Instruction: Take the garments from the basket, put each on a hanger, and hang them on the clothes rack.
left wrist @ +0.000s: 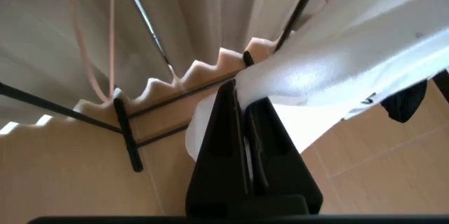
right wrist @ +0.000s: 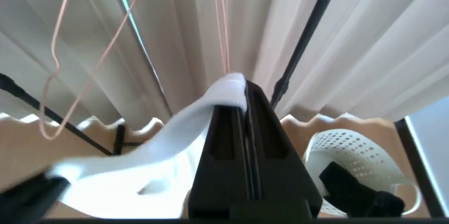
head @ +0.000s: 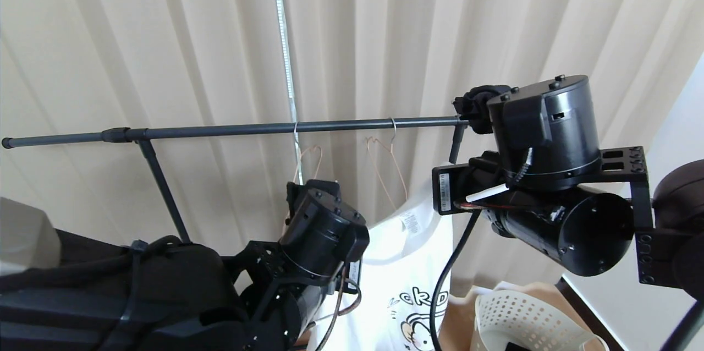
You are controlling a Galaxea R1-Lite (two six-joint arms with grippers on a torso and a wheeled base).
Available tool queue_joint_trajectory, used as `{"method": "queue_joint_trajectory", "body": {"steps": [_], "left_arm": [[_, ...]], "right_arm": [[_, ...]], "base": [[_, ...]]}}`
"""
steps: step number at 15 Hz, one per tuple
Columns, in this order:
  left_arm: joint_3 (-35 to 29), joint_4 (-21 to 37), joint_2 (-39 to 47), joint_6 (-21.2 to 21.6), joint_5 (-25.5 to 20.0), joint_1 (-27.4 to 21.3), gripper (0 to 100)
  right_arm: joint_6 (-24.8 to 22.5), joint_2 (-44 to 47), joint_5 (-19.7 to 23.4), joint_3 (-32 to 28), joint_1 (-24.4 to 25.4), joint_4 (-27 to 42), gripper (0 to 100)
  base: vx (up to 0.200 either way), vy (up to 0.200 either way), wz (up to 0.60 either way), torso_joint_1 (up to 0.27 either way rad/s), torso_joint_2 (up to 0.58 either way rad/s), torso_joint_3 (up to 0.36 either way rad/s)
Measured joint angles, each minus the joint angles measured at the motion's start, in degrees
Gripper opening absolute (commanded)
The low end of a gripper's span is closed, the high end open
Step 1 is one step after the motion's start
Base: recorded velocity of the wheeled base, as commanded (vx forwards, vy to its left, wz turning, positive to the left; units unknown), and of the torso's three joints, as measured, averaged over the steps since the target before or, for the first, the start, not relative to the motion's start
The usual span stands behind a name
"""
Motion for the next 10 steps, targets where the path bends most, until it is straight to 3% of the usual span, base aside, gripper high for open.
{"method": "queue_joint_trajectory", "body": {"steps": [5,10], "left_arm": [[-0.93,-0.05,-5.88,5.21,-0.05,3.85,0],[-0.93,-0.05,-8.63,6.57,-0.09,4.95,0]], "right_arm": [[-11.25,-5.81,3.47,8.92,0.01,-0.13,0],[-20.19,-9.31,8.92,17.14,3.01,-0.24,0]], "base": [[0.0,0.0,0.0,0.0,0.0,0.0],[0.0,0.0,0.0,0.0,0.0,0.0]]}}
